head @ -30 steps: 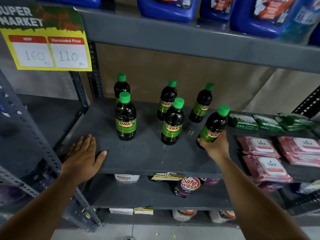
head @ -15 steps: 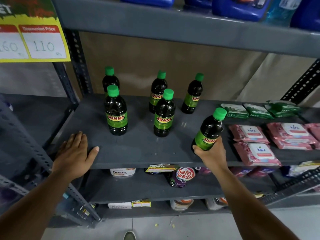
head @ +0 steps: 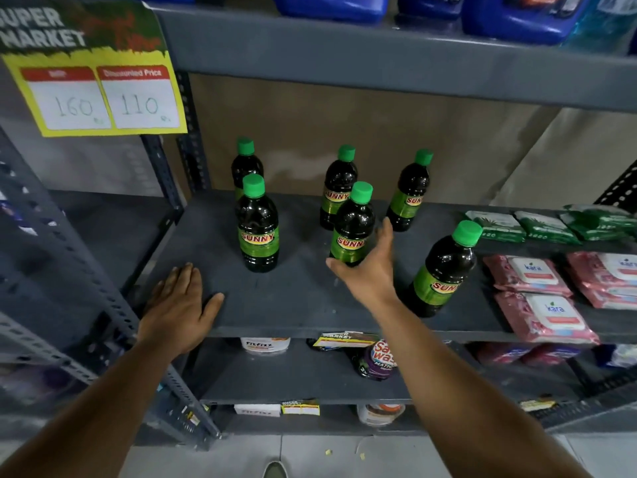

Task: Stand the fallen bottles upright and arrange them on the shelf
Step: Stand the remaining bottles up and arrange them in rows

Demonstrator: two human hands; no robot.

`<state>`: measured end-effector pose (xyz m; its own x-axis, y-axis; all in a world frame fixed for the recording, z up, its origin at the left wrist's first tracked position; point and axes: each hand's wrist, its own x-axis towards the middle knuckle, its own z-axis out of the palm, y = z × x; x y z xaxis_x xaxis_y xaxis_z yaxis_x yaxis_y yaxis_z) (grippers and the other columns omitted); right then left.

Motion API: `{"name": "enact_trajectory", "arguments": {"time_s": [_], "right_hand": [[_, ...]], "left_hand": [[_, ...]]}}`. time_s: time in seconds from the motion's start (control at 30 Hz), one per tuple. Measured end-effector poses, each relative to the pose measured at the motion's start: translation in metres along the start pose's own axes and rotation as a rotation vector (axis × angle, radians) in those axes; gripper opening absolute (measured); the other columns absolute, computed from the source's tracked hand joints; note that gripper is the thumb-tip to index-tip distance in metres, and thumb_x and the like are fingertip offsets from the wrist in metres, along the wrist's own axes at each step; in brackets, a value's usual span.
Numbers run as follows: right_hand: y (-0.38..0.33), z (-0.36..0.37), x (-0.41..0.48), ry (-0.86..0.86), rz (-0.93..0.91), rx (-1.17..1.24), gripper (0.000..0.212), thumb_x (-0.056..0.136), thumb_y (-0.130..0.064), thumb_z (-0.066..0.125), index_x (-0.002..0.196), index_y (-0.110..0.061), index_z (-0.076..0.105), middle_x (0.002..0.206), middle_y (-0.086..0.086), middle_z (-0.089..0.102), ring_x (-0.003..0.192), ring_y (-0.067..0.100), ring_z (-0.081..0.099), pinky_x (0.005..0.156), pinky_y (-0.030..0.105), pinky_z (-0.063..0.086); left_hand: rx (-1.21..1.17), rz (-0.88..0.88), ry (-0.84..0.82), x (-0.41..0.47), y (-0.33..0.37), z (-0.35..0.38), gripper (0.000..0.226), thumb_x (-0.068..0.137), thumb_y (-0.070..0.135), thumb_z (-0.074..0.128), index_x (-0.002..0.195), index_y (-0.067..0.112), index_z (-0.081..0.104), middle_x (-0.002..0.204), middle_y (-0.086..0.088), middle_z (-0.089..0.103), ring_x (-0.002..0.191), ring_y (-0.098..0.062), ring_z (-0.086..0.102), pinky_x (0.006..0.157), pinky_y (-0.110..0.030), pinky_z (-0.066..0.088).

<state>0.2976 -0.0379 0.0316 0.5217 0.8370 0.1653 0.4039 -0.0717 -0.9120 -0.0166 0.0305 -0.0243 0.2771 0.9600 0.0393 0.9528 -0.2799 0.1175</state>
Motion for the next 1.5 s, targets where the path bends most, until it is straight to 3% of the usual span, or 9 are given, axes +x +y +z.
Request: {"name": "enact_trajectory", "arguments": {"time_s": [0.23,0.53,0.63,0.73,0.87,1.0,1.13,1.27,1.5], "right_hand": [[0.006,0.0,-0.001,0.017,0.107,-0.104,0.071,0.064,-0.022,0.087,0.121,-0.021,0.045,0.106,-0.007,0.061,0.098,0.015,0.061,0.077,0.025,0.045],[0.011,-0.009,-0.063,0.08,0.043,-0.149,0.083,0.059,-0.025,0.089,0.128,-0.02,0.044,0.109,-0.006,0.062,0.098,0.013,0.061,0.087,0.03,0.051],[0.017,-0.007,-0.07,0.09,0.035,-0.072,0.106,0.058,-0.034,0.09,0.143,-0.018,0.028,0.13,-0.001,0.051,0.122,0.016,0.051,0.105,0.037,0.043],[0.019,0.006,-0.104,0.317,-0.261,-0.21,0.097,0.066,-0.06,0.075,0.139,-0.013,0.031,0.137,0.021,0.041,0.131,0.031,0.037,0.111,0.042,0.03],[0.001,0.043,-0.12,-0.067,-0.607,-0.178,0.055,0.077,-0.041,0.073,0.124,-0.021,0.051,0.121,0.0,0.048,0.112,0.02,0.053,0.096,0.038,0.046],[-0.039,0.085,-0.071,-0.211,-0.314,-0.111,0.084,0.076,-0.026,0.079,0.145,-0.012,0.033,0.138,0.009,0.043,0.13,0.017,0.041,0.107,0.021,0.031],[-0.059,0.112,-0.005,-0.285,-0.012,-0.044,0.114,0.065,-0.026,0.088,0.152,-0.016,0.015,0.149,0.004,0.041,0.135,0.015,0.041,0.11,0.029,0.033],[-0.054,0.122,0.0,-0.291,0.024,-0.092,0.068,0.065,-0.022,0.088,0.123,-0.018,0.052,0.11,-0.003,0.065,0.106,0.017,0.063,0.083,0.024,0.045],[-0.049,0.117,-0.068,-0.273,-0.057,-0.097,0.055,0.061,-0.027,0.086,0.107,-0.022,0.057,0.099,-0.004,0.07,0.091,0.013,0.067,0.079,0.029,0.054]], "left_hand": [[-0.011,-0.002,0.012,0.002,0.0,0.001,0.096,0.081,0.069,0.004,0.148,0.003,0.021,0.159,-0.016,0.019,0.147,-0.031,0.013,0.118,-0.046,0.014],[-0.023,0.0,0.009,-0.002,0.001,0.001,0.093,0.083,0.066,0.007,0.147,0.001,0.023,0.158,-0.017,0.021,0.146,-0.032,0.016,0.117,-0.047,0.014],[-0.025,-0.001,0.002,-0.002,0.001,0.0,0.094,0.082,0.067,0.006,0.148,0.001,0.022,0.159,-0.017,0.02,0.146,-0.032,0.015,0.118,-0.048,0.014],[-0.023,-0.002,0.012,-0.002,0.001,0.0,0.093,0.082,0.066,0.005,0.148,0.002,0.022,0.159,-0.017,0.02,0.146,-0.031,0.014,0.118,-0.048,0.014],[-0.045,-0.005,-0.022,-0.001,-0.001,-0.001,0.087,0.085,0.061,0.001,0.15,0.005,0.014,0.162,-0.012,0.011,0.148,-0.026,0.005,0.12,-0.043,0.007],[-0.028,-0.004,-0.043,0.0,0.0,-0.001,0.075,0.092,0.053,0.003,0.151,0.008,0.009,0.163,-0.009,0.005,0.148,-0.024,0.002,0.12,-0.041,0.004],[-0.046,0.016,0.026,-0.003,-0.002,0.001,0.082,0.088,0.056,0.001,0.149,0.006,0.02,0.16,-0.013,0.018,0.147,-0.028,0.013,0.118,-0.043,0.009],[-0.032,0.015,0.008,-0.002,0.0,-0.002,0.082,0.087,0.057,-0.002,0.15,0.008,0.015,0.161,-0.012,0.014,0.148,-0.028,0.01,0.119,-0.043,0.009],[0.006,-0.003,-0.023,-0.001,0.002,-0.004,0.073,0.091,0.051,0.005,0.151,0.008,0.011,0.162,-0.01,0.011,0.148,-0.026,0.007,0.12,-0.042,0.01]]}}
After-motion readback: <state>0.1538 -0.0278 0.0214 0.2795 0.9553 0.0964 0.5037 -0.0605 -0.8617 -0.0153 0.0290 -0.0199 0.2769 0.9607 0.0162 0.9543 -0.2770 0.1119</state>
